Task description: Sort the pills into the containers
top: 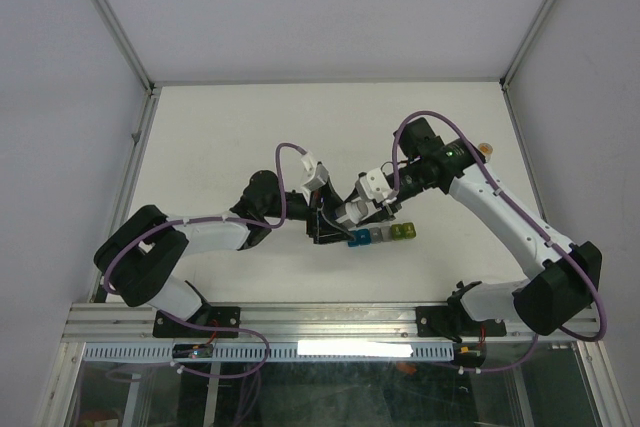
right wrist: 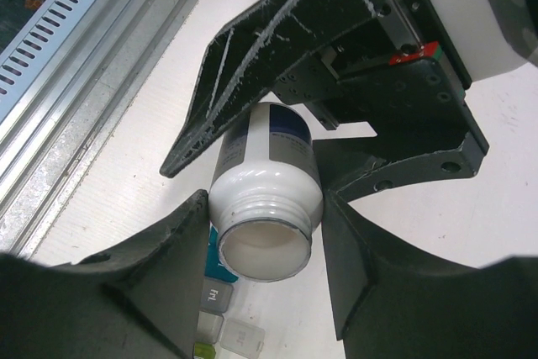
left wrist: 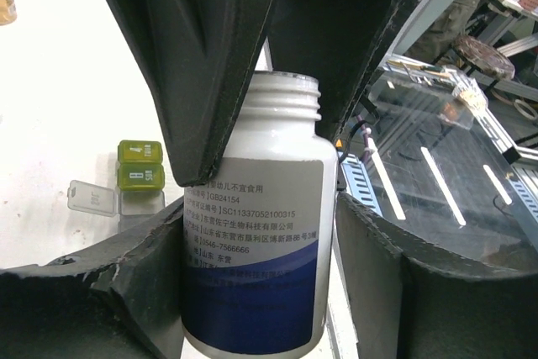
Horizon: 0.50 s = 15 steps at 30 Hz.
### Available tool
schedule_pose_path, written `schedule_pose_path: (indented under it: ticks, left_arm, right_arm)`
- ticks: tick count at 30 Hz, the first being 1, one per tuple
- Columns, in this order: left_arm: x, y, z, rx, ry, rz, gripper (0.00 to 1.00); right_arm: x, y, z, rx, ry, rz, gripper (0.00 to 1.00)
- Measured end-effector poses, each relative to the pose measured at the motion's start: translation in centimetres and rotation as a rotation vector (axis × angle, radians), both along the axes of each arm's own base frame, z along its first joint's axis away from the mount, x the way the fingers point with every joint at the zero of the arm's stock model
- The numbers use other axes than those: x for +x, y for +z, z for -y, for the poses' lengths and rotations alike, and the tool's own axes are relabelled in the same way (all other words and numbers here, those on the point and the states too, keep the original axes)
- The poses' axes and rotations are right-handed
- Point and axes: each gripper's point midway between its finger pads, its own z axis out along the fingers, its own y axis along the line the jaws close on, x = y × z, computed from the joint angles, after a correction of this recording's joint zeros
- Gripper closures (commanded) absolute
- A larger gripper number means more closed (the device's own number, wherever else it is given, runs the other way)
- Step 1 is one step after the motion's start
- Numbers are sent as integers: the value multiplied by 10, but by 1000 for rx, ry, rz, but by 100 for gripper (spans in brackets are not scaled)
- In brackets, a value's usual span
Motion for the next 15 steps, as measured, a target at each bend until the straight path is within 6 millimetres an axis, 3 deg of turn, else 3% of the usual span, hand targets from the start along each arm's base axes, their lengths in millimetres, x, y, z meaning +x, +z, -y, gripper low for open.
schedule_pose_path:
  ticks: [7,13,14,15]
  left_arm:
    - [-1,4,-2,-28,17,-13,41]
    - [0,6,-2,-31,24,-18,80]
    - [0,6,-2,-31,24,-20,86]
    - [0,6,-3,-31,24,-21,91]
  right_arm:
    - [-1,-1,0,2,0,-8,73]
    - [-3,1,-1,12,2,-22,71]
    - [-3,1,-1,12,2,-22,62]
    - [-3,1,-1,12,2,-24,44]
